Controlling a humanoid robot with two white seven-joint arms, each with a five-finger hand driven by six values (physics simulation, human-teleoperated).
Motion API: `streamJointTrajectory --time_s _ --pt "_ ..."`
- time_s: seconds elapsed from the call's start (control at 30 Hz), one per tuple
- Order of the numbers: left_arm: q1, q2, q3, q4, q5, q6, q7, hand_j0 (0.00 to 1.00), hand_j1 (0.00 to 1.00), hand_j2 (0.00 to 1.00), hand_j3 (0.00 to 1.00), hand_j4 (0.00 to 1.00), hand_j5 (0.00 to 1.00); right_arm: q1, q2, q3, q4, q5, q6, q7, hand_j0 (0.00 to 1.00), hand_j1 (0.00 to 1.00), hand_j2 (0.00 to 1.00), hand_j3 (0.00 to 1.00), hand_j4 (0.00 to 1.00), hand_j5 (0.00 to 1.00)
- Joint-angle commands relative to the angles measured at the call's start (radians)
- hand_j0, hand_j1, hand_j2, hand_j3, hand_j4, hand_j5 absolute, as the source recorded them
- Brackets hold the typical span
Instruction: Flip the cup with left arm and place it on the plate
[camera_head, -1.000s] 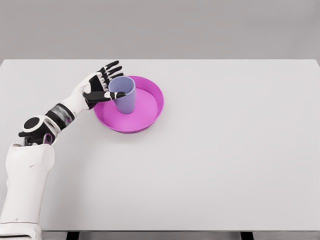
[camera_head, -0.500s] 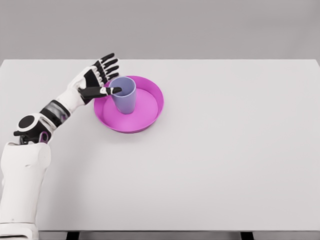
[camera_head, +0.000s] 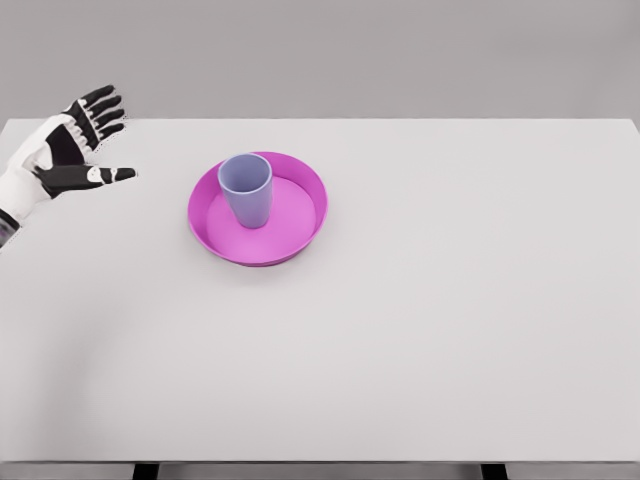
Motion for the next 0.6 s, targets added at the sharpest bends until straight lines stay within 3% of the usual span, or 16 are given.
streamJointTrajectory --time_s 0.0,0.13,0.3,0.43,0.57 --pt "0.0 0.093 -0.008 -0.019 0.026 -0.1 0.0 1.0 1.0 1.0 1.0 1.0 1.0 0.0 0.0 0.001 0.0 0.0 0.0 0.0 1.0 1.0 1.0 1.0 1.0 1.0" --pt "0.029 0.116 -0.008 -0.053 0.026 -0.309 0.0 1.0 1.0 1.0 1.0 1.0 1.0 0.0 0.0 0.001 0.0 0.0 -0.001 0.0 1.0 1.0 1.0 1.0 1.0 1.0" --pt "0.046 0.117 -0.043 -0.053 0.021 -0.303 0.0 1.0 1.0 1.0 1.0 1.0 1.0 -0.002 0.0 0.0 0.0 0.0 0.0 0.0 1.0 1.0 1.0 1.0 1.0 1.0" --pt "0.045 0.116 -0.118 -0.053 0.021 -0.306 0.0 1.0 1.0 1.0 1.0 1.0 1.0 -0.002 0.0 0.0 0.0 0.0 0.0 0.0 1.0 1.0 1.0 1.0 1.0 1.0" --pt "0.045 0.107 -0.121 -0.054 0.02 -0.309 0.0 1.0 1.0 1.0 1.0 1.0 1.0 -0.002 0.0 0.0 0.0 0.0 -0.001 0.0 1.0 1.0 1.0 1.0 1.0 1.0"
